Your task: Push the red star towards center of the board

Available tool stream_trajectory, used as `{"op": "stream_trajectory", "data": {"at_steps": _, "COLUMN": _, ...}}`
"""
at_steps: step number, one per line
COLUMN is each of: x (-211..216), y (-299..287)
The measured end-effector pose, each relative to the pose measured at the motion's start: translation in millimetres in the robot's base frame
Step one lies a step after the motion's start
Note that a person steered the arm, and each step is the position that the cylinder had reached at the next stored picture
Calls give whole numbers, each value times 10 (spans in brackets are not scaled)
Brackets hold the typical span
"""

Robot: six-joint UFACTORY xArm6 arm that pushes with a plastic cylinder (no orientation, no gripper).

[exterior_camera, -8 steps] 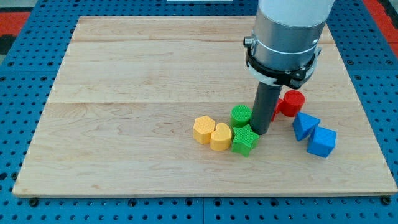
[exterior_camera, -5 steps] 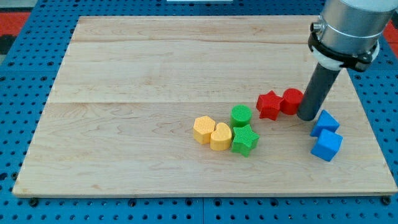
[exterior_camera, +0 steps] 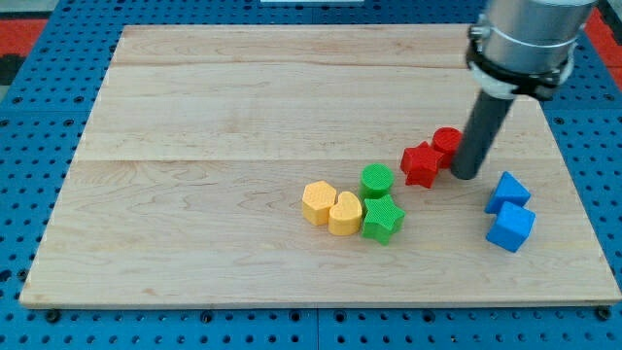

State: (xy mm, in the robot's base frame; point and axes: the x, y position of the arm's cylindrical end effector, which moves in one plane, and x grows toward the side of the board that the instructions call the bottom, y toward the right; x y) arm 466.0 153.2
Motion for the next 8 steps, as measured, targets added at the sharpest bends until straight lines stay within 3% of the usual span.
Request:
{"op": "stream_trajectory", "data": {"at_steps": 3, "x": -430, "y": -1828}}
{"op": "stream_trajectory", "data": {"at_steps": 6, "x": -564, "y": -1749}}
{"op": "stream_trajectory", "data": {"at_steps": 7, "x": -405, "y": -1622}}
{"op": "stream_trajectory", "data": {"at_steps": 8, "x": -695, "y": -2103}}
